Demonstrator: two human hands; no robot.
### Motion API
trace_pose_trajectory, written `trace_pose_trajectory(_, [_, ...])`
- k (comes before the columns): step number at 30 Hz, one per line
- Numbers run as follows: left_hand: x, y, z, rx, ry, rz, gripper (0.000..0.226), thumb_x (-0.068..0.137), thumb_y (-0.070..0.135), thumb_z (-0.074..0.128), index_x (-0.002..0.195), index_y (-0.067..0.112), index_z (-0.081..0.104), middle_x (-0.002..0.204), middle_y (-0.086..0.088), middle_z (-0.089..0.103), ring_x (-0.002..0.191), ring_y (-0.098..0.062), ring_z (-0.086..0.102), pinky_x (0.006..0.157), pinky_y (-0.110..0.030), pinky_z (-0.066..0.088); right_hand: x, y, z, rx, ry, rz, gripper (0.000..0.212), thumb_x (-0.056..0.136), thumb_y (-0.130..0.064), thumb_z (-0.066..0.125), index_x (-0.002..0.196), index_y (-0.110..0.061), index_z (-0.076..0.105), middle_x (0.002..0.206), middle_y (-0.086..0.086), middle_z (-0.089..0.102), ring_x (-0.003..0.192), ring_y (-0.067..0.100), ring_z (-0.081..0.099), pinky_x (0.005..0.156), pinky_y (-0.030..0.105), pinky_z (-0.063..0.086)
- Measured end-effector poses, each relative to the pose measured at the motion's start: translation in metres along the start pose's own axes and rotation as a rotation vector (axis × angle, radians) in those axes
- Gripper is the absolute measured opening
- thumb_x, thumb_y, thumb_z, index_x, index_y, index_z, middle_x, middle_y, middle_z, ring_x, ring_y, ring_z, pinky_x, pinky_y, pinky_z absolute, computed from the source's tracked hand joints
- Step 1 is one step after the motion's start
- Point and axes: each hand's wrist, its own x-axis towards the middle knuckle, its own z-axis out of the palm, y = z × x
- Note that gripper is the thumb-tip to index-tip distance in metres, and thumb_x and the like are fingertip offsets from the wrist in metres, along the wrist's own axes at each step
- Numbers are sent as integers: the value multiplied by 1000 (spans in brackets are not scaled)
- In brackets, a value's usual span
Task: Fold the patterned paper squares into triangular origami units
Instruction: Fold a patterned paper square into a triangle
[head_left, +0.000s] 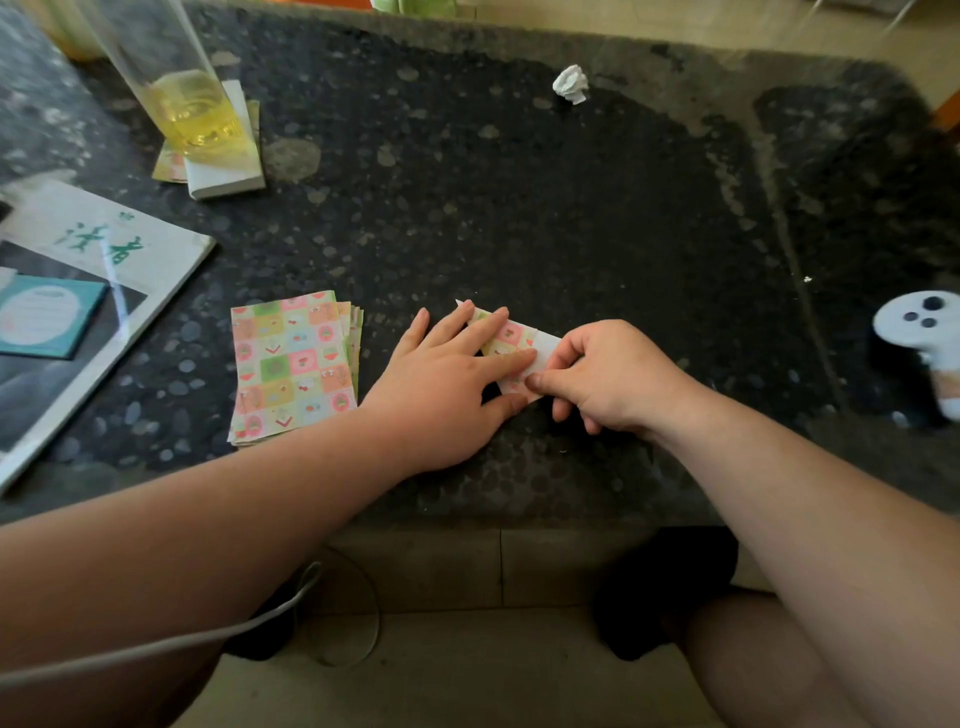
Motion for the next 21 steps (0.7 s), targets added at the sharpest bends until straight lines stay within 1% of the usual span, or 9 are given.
trace_pose_trajectory(7, [-1, 4, -1, -11, 16, -22, 53, 101, 67, 27, 152, 54, 28, 170, 15, 1, 157, -16, -8, 125, -45, -11, 1, 0, 0, -19, 1, -10, 17, 93, -29, 75, 86, -18, 66, 63, -2, 74, 36, 9, 53, 48, 25, 42])
trace_pose_trajectory(13, [-1, 10, -5, -23, 18, -48, 54, 99, 68, 28, 151, 53, 34, 170, 14, 5, 157, -16, -5, 124, -45, -10, 3, 0, -4, -10, -66, 7, 15, 91, -22, 78, 86, -16, 65, 63, 2, 74, 39, 11, 58, 45, 22, 41])
trace_pose_trajectory(17, [-1, 10, -4, -28, 24, -47, 53, 99, 67, 29, 150, 54, 34, 170, 14, 5, 157, -16, -5, 124, -45, -10, 5, 1, -5, -25, -85, 8, 17, 91, -20, 78, 93, -19, 62, 64, 3, 74, 41, 11, 60, 48, 25, 45])
trace_pose_trajectory(21, [-1, 10, -4, -28, 15, -56, 51, 100, 65, 33, 150, 55, 32, 170, 15, 3, 156, -14, -7, 124, -45, -11, 8, 5, -12, -53, -100, 9, 20, 92, -17, 77, 97, -20, 58, 65, 5, 74, 43, 14, 62, 47, 26, 46])
